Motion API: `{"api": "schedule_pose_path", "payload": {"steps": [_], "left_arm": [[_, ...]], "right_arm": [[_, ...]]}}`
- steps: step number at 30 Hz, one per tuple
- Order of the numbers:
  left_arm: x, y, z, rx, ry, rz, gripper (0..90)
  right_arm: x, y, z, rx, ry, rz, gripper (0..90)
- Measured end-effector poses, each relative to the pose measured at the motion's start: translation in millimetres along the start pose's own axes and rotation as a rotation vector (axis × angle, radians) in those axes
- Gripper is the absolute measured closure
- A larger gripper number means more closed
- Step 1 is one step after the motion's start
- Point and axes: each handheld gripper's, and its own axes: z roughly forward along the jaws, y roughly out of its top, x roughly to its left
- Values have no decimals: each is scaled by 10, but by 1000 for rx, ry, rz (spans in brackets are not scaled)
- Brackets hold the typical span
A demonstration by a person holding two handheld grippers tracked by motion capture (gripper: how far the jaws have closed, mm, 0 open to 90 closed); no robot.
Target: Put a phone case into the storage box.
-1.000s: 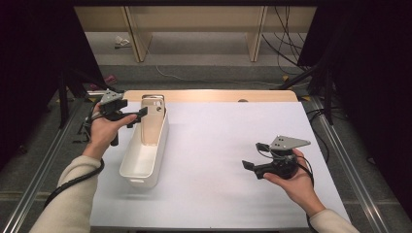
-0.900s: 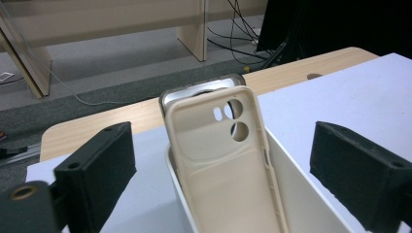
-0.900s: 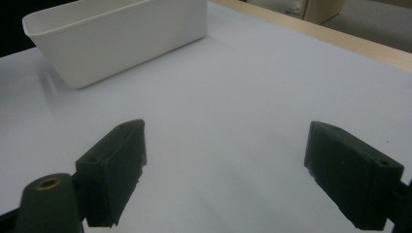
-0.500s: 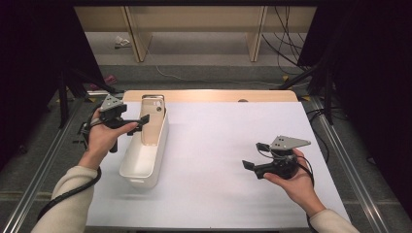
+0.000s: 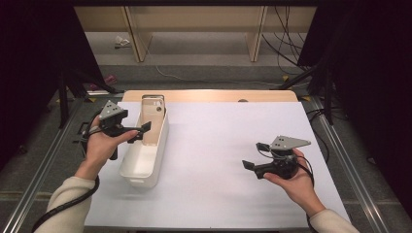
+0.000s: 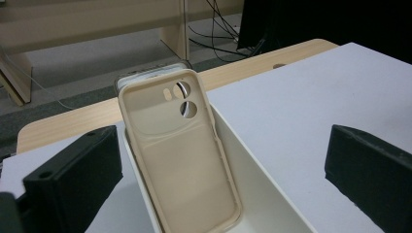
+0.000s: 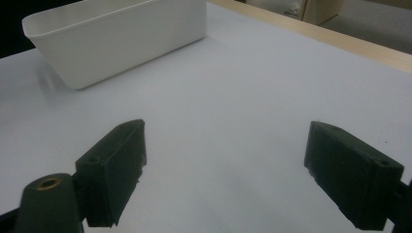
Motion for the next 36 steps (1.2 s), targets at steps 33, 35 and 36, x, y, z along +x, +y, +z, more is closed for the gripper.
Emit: {"api": "schedule_pose_path", "payload": {"steps": [33,35,36], "left_arm": [[-500,-242,-232,-56,-127,110,0],[-532,-265,-234,-57,-131,120,0],[-550,-279,-236,-59,-132,123,0]], "right_arm": [[1,0,-6,-2,2,0,163],[0,0,-6,-2,2,1,163],[0,1,-6,-2,2,1,163]]}}
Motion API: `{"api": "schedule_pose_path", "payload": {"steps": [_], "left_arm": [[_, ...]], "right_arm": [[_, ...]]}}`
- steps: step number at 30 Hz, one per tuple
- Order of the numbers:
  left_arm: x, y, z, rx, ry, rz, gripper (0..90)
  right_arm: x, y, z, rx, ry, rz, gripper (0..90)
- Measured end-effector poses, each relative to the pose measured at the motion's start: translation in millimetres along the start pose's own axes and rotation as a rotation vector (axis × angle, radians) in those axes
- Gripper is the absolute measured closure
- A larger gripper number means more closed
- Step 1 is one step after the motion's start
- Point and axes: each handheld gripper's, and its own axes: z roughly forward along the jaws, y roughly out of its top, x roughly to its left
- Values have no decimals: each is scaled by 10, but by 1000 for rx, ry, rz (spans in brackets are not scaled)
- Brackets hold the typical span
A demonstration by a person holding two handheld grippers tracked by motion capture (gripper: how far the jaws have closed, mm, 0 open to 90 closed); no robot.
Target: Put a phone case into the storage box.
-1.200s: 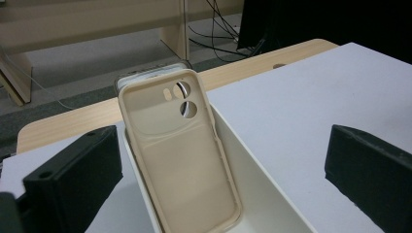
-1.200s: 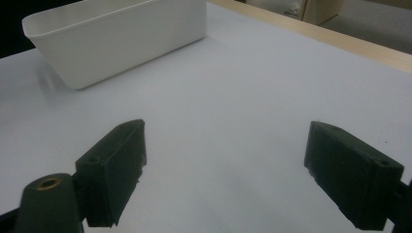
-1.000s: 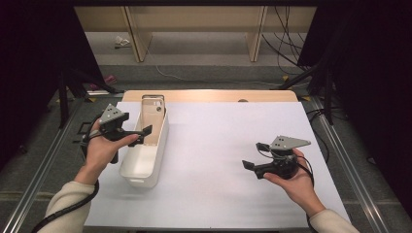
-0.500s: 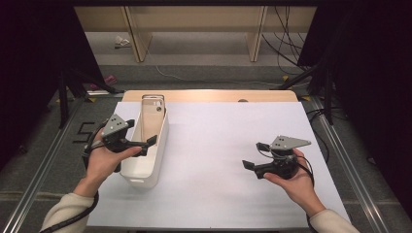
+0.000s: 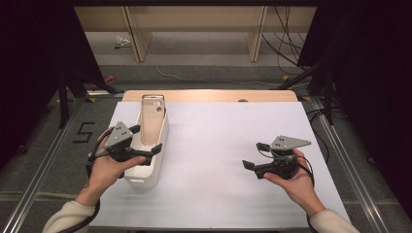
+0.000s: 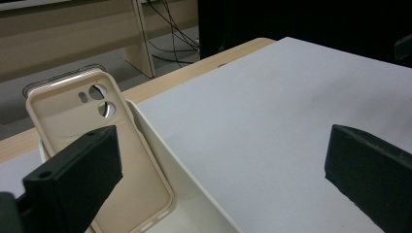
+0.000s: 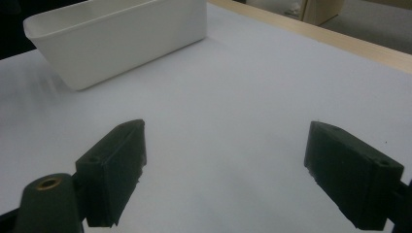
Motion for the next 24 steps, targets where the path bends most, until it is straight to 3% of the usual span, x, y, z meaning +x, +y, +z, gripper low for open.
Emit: {"api": "schedule_pose_path", "payload": {"steps": [24], "left_arm": [[-245,-297,-113,-25,-12,51,0]], "right_arm": [[14,-3,0,3,4,-8,163]]}}
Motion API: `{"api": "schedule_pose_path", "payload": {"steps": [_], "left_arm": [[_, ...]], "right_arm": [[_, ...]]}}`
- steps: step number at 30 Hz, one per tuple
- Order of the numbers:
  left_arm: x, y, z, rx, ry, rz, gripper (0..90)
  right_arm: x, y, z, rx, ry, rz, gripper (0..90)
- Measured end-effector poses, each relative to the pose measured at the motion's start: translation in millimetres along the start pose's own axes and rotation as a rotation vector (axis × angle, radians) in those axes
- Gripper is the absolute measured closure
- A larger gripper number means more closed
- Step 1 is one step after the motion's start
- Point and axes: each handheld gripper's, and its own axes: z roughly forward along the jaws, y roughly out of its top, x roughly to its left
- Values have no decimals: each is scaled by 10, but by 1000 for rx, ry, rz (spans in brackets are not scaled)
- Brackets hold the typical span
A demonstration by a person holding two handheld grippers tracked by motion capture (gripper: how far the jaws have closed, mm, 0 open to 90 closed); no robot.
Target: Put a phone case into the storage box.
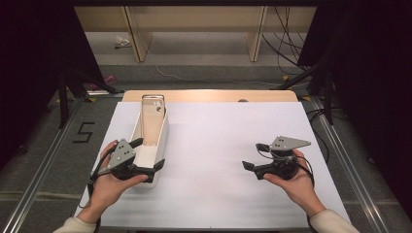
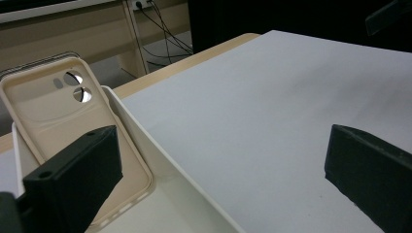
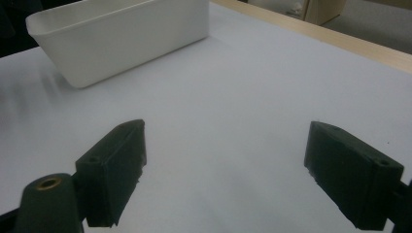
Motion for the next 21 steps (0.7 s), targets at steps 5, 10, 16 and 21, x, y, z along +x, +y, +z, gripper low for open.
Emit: {"api": "schedule_pose_path", "payload": {"steps": [5,10,16,21], "left_arm": [[-23,-42,-6,7,0,8,0],[-42,-59,-11,7,-1,9,0],[-57,-68,-8,9,-1,12,0],[-60,-76,-5,10,1,16,0]], "right_arm": [[7,-1,-3,1,3,1,163],[7,-12,-11,2,4,4,163],[6,-14,-12,1,5,4,163],[2,-15,-12,0,5,6,162]]}}
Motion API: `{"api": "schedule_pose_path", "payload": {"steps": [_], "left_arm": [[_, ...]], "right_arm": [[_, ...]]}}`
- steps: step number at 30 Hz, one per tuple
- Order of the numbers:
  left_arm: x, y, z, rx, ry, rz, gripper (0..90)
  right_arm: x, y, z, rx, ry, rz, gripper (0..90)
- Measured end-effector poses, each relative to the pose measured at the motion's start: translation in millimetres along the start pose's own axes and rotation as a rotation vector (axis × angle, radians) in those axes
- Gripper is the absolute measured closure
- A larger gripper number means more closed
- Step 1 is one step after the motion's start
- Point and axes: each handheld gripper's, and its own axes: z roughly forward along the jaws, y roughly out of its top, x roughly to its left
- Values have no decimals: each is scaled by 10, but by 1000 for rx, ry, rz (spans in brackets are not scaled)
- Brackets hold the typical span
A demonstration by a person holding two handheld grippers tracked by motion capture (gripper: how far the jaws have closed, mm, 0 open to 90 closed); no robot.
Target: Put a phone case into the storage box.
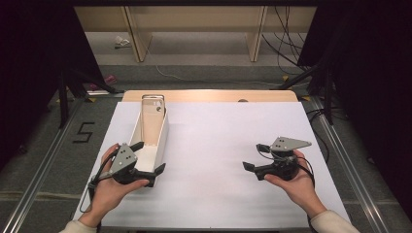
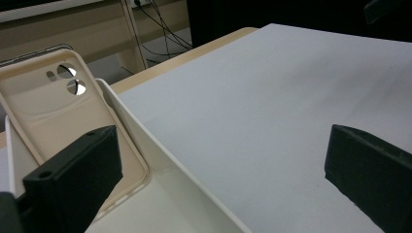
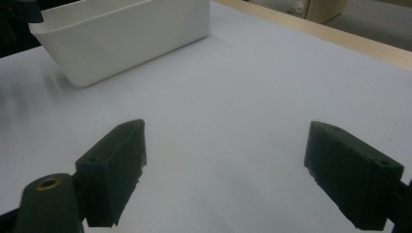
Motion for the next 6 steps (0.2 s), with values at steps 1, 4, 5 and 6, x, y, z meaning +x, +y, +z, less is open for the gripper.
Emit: {"api": "schedule_pose_path", "payload": {"steps": [1,4,5,6], "left_arm": [[-2,-1,1,0,1,1,0],[-7,-3,5,0,0,4,0],[-8,-3,6,2,0,7,0],[-11,-4,6,2,0,7,0]], "right_arm": [[0,1,0,-1,0,-1,162],[1,0,4,1,0,-1,163],[2,0,3,1,0,-1,162],[2,1,2,0,0,-1,163]]}}
